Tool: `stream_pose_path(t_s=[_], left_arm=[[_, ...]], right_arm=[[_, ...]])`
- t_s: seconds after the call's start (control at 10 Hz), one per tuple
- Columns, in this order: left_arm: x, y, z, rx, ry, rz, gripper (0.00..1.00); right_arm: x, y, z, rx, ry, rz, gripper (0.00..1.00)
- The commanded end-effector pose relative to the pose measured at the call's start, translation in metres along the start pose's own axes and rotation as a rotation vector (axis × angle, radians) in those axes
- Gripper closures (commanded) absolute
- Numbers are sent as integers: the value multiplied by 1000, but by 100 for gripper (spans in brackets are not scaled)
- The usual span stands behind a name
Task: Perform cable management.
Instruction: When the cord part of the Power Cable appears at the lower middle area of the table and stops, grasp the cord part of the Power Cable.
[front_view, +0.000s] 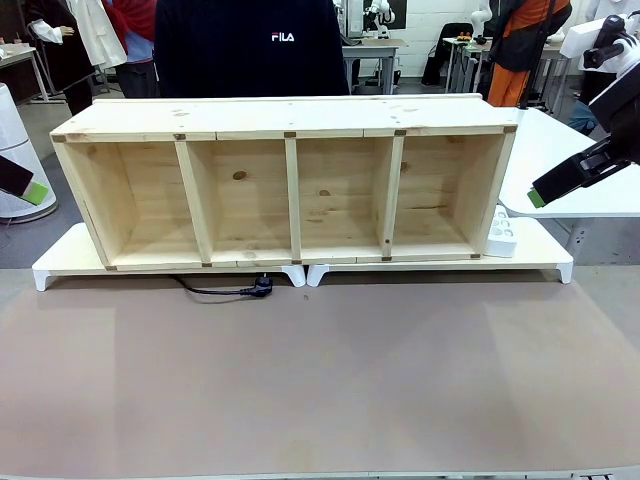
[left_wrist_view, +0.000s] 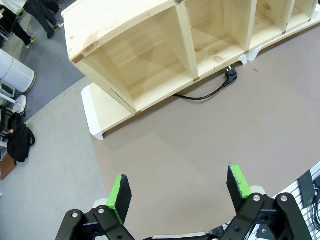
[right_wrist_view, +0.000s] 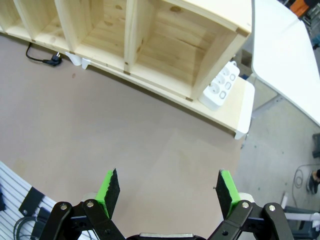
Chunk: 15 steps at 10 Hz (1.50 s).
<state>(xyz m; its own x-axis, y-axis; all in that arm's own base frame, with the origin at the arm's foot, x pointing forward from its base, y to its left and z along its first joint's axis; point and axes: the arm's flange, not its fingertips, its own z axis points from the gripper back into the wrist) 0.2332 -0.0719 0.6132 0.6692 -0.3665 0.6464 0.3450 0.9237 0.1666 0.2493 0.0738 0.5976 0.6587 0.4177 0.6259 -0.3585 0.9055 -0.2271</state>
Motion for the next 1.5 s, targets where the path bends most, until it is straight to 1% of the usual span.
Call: stream_pose_path(t_s=[0.0, 1.4], left_arm=[[0, 0, 0, -1, -1, 4, 0], [0, 0, 0, -1, -1, 4, 0]], right_arm=[[0, 0, -1, -1, 1, -1, 0], [0, 0, -1, -1, 1, -1, 0]])
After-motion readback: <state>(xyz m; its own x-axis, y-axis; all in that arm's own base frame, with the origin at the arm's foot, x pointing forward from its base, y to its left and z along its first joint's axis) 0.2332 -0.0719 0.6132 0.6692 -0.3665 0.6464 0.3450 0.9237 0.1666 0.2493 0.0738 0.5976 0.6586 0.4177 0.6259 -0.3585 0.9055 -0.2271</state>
